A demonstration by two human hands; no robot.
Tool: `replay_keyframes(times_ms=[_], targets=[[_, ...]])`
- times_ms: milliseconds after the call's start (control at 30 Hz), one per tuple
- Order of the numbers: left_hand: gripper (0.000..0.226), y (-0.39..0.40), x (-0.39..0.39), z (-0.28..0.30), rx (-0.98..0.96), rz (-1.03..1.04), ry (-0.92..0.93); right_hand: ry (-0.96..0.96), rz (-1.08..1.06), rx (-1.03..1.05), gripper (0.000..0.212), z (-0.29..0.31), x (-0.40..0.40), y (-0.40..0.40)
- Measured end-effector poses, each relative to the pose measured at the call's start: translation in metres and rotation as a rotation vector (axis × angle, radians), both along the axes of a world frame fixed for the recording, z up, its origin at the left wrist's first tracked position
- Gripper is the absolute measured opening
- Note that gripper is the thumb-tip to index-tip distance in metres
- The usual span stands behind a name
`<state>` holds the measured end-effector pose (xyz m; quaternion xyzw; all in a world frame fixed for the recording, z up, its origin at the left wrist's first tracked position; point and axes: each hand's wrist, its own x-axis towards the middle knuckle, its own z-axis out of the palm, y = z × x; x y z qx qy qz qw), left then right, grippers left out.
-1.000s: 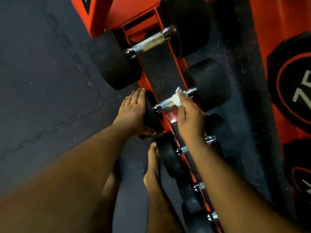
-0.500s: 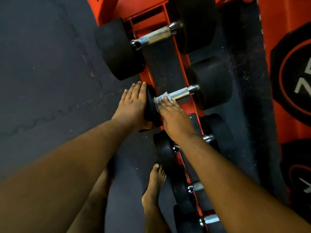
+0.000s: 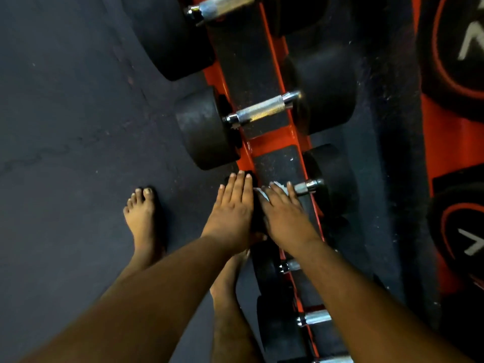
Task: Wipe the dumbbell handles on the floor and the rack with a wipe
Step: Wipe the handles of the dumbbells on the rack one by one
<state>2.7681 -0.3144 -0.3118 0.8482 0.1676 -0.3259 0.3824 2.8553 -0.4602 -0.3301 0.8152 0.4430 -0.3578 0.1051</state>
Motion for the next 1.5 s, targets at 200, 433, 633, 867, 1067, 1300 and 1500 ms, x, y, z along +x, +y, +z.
replay_keyframes(times_ms=[200,433,633,867,1067,1300,1500], targets=[[0.163,0.000,0.017,-0.012,0.016,0.011,0.090,-0.131,0.119,0.071,0.058,-0.002,0.007,-0.023],[0.161,0.003,0.017,-0.011,0.035,0.023,0.046,-0.068,0.117,0.027,0.033,-0.018,0.030,0.013],[0.159,0.001,0.016,-0.011,0.030,0.054,0.045,-0.211,0.181,0.044,0.061,-0.006,0.018,-0.043],[0.161,0.005,0.018,-0.008,0.015,0.041,0.063,-0.157,0.104,-0.061,0.048,-0.013,0.039,0.006],[0.161,0.004,0.016,-0.009,0.008,0.060,0.068,-0.258,0.150,0.003,0.071,-0.009,0.027,-0.038],[0.161,0.007,0.018,-0.005,0.008,0.039,0.074,-0.240,0.076,-0.124,0.067,-0.001,0.041,-0.009],[0.160,0.007,0.019,-0.006,0.003,0.043,0.075,-0.368,0.038,-0.026,0.059,-0.001,0.008,-0.014]])
